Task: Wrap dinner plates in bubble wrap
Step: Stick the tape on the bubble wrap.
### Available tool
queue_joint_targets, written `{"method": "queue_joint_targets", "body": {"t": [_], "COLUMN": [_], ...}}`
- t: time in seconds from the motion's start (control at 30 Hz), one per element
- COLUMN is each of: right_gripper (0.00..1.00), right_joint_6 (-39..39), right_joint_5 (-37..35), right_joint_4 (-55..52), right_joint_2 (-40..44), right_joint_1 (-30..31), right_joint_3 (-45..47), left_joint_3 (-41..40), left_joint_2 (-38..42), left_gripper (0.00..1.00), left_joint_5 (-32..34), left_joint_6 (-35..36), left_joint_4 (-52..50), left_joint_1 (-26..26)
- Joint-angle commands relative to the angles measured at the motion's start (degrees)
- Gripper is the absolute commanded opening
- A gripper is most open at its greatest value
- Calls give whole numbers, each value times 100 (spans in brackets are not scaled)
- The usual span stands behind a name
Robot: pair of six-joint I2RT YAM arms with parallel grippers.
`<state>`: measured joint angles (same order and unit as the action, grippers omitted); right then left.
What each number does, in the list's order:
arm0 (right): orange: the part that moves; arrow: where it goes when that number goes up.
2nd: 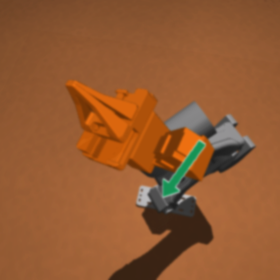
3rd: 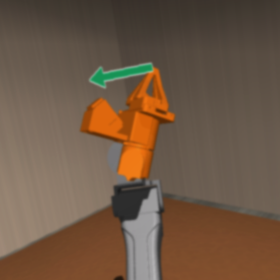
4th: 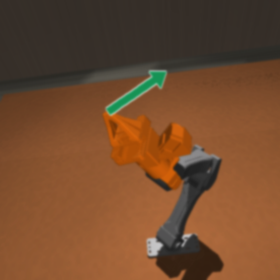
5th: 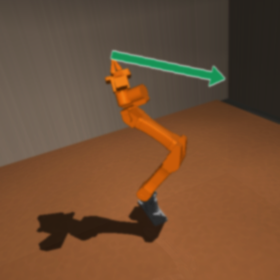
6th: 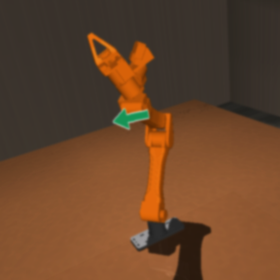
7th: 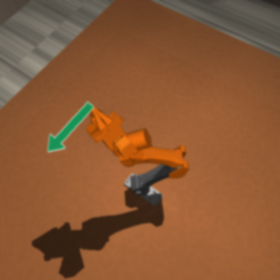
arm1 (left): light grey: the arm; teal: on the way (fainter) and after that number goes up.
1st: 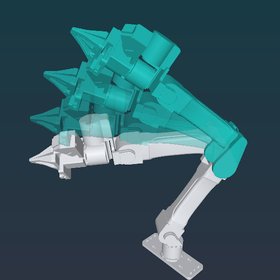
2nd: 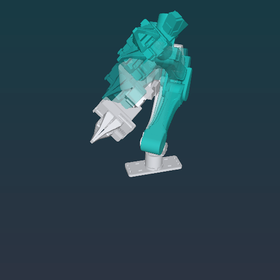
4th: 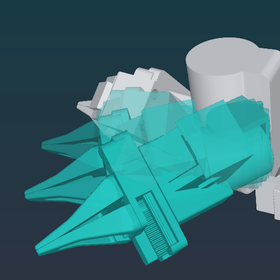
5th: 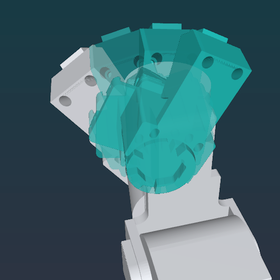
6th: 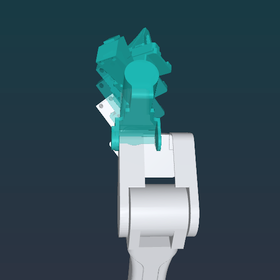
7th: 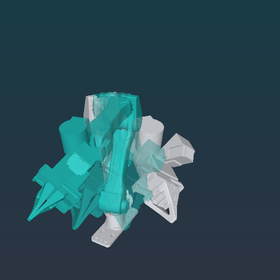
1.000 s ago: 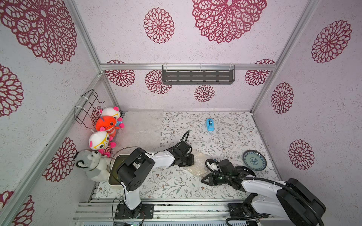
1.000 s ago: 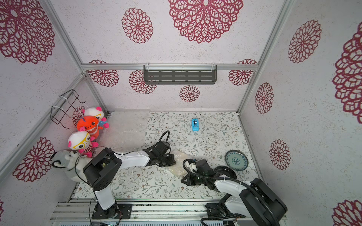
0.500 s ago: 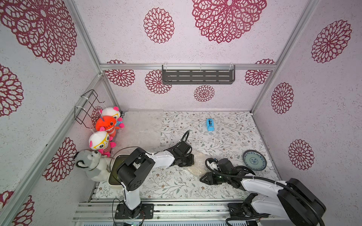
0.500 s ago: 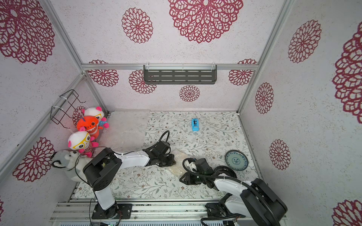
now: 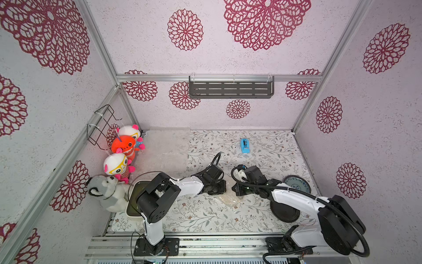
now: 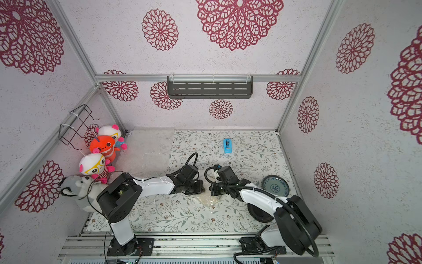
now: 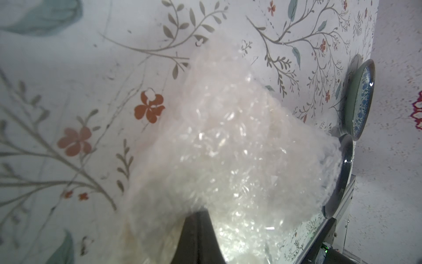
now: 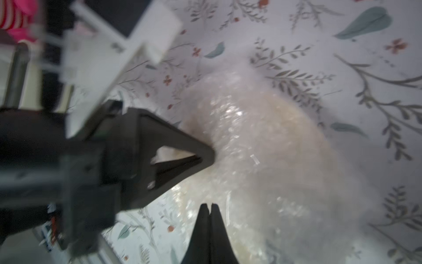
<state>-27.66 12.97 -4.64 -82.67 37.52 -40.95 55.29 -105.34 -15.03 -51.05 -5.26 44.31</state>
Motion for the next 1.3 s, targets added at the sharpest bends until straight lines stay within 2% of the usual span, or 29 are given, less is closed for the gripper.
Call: {"method": "queue_joint_targets", "body": {"t": [0.0,0.1,0.33,0.57,0.73,0.87,1.07,1.17,1.27], "right_gripper": [0,0,0,0,0,0,2,2,2], "right_joint_6": [-236,-73,-89,-233,-38,-64,-130,-192,-331], "right_joint_5": [-460,-177,141,373,341,954,467,670,601], "right_joint_4": [223,195,-168,128,-425,-42,-598,-246,548], "right_joint_2": [-723,-914,248,195,1046,1239,1651,1606,1144], "right_joint_1": [-36,76,142,303,335,457,759,869,892], "right_joint_3": [-335,-207,282,789,832,1120,1482,1655,1658], "left_joint_3": [-91,-123,-118,-98,-89,-66,-37,-36,-36], "left_joint_2": [-45,-17,-40,-65,-84,-116,-187,-213,-226], "left_gripper": [0,0,0,0,0,0,0,0,0], "left_joint_5": [-8,25,-8,17,9,-6,-55,-95,-97], "left_joint_6": [-17,-23,-37,-46,-58,-48,-48,-62,-80], "left_joint_4": [-62,-55,-48,-90,-103,-142,-130,-97,-90], "left_joint_1": [9,15,7,-3,-2,-2,-11,-24,-19]}}
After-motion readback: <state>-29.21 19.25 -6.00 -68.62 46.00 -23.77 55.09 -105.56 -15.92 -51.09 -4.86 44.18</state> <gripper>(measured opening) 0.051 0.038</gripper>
